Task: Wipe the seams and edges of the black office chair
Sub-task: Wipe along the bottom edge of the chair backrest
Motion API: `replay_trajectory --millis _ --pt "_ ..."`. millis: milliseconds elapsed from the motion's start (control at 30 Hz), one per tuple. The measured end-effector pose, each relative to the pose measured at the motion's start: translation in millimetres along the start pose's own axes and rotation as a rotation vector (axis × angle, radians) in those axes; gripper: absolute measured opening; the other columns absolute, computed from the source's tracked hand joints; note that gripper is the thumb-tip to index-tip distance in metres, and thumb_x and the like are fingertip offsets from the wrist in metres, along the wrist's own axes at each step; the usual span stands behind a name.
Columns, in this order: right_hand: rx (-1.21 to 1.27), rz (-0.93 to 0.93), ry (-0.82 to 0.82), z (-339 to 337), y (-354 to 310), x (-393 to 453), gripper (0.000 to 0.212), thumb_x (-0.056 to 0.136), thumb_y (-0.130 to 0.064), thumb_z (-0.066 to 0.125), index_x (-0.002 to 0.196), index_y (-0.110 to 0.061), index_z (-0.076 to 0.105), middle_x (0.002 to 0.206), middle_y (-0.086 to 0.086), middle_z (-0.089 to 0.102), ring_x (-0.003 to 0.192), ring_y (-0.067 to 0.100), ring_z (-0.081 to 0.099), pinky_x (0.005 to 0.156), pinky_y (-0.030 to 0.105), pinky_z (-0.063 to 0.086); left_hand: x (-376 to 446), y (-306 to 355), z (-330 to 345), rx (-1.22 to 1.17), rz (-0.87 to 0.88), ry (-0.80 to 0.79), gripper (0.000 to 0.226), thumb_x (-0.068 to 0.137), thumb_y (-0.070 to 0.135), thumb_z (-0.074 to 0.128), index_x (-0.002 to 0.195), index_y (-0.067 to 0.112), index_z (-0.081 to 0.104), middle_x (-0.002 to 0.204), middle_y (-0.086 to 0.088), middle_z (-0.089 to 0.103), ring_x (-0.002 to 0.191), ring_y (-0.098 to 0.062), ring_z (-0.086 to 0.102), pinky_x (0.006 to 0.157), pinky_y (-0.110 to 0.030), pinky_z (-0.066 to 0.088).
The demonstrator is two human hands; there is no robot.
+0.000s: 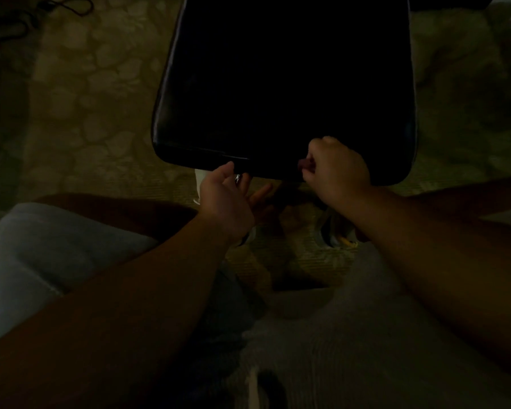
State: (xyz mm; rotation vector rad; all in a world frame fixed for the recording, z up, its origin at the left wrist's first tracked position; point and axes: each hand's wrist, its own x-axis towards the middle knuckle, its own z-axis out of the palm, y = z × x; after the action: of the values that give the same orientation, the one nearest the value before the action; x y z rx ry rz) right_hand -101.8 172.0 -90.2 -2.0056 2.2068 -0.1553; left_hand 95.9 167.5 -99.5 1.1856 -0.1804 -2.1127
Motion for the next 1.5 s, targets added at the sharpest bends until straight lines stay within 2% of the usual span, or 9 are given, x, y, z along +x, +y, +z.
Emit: replay_trajectory --millis 233,333,467,633,800,900,1033,1233,1500 --pt "0.05 0.081 0.076 -4.0 -1.0 6.9 0.023 0.093 -0.032 0.063 0.105 -0.013 0.059 0.111 0.011 0.057 0.092 0.032 0.057 0.066 0.032 0.034 3.5 -2.9 -1.8 0.002 0.005 0.017 0.05 0.101 0.045 0.038 0.15 0.039 0.043 0.151 0.003 0.051 0.124 -0.036 0.06 0.106 -0.061 0.038" --pt "-0.048 -0.021 -0.033 1.7 -5.6 3.3 0.02 0.094 -0.03 0.063 0.105 -0.014 0.057 0.11 0.009 0.056 0.093 0.03 0.057 0.066 0.032 0.034 2.3 -3.0 2.0 0.005 -0.011 0.017 0.049 0.101 0.045 0.039 0.149 0.039 0.044 0.149 0.004 0.052 0.126 -0.036 0.057 0.102 -0.059 0.041" --pt "0.052 0.07 0.076 1.5 -2.8 2.9 0.021 0.093 -0.033 0.062 0.1 -0.014 0.058 0.106 0.009 0.056 0.088 0.029 0.057 0.064 0.032 0.033 -0.9 -1.2 3.7 -0.021 -0.028 0.005 0.047 0.101 0.045 0.039 0.147 0.039 0.046 0.149 0.004 0.052 0.123 -0.036 0.058 0.093 -0.055 0.046" --pt "-0.061 0.003 -0.03 3.8 -8.5 2.7 0.018 0.093 -0.031 0.063 0.101 -0.016 0.058 0.108 0.007 0.057 0.092 0.028 0.057 0.065 0.032 0.033 -1.3 -2.4 2.9 -0.008 -0.012 0.002 0.047 0.102 0.044 0.038 0.148 0.039 0.044 0.15 0.004 0.051 0.115 -0.034 0.065 0.101 -0.055 0.042" --pt "0.029 0.068 0.053 -0.9 -7.6 5.1 0.02 0.093 -0.031 0.063 0.101 -0.013 0.059 0.107 0.009 0.057 0.09 0.03 0.057 0.064 0.032 0.034 1.0 -3.1 1.4 -0.018 -0.008 -0.006 0.031 0.102 0.044 0.038 0.124 0.04 0.059 0.147 0.004 0.054 0.116 -0.035 0.063 0.107 -0.06 0.037" --pt "-0.066 -0.015 -0.034 4.2 -13.2 3.4 0.015 0.093 -0.029 0.063 0.1 -0.016 0.059 0.106 0.007 0.058 0.091 0.027 0.058 0.063 0.032 0.034 3.6 -4.3 -2.2 0.019 -0.008 0.026 0.039 0.101 0.043 0.04 0.136 0.038 0.056 0.146 0.005 0.055 0.122 -0.035 0.06 0.108 -0.062 0.037" --pt "0.011 0.042 0.082 -2.3 -9.3 8.5 0.019 0.094 -0.032 0.062 0.1 -0.014 0.059 0.106 0.008 0.058 0.089 0.029 0.058 0.064 0.032 0.032 4.7 -2.1 -2.3 0.017 -0.012 0.011 0.036 0.102 0.044 0.038 0.133 0.039 0.057 0.147 0.004 0.054 0.127 -0.035 0.055 0.106 -0.06 0.039" --pt "-0.075 -0.125 0.002 4.5 -10.8 12.7 0.016 0.095 -0.029 0.062 0.102 -0.016 0.059 0.106 0.007 0.057 0.089 0.028 0.057 0.065 0.033 0.032 2.3 0.6 4.6 0.034 -0.016 -0.005 0.045 0.104 0.042 0.033 0.147 0.036 0.046 0.15 0.005 0.051 0.117 -0.029 0.058 0.081 -0.048 0.045" --pt "-0.099 -0.236 0.007 4.5 -15.2 18.4 0.017 0.094 -0.027 0.063 0.102 -0.012 0.059 0.106 0.011 0.059 0.092 0.033 0.057 0.066 0.033 0.034 12.1 -1.6 -3.1 0.028 -0.007 0.027 0.048 0.103 0.046 0.036 0.148 0.035 0.045 0.148 0.006 0.053 0.121 -0.03 0.057 0.093 -0.051 0.047"
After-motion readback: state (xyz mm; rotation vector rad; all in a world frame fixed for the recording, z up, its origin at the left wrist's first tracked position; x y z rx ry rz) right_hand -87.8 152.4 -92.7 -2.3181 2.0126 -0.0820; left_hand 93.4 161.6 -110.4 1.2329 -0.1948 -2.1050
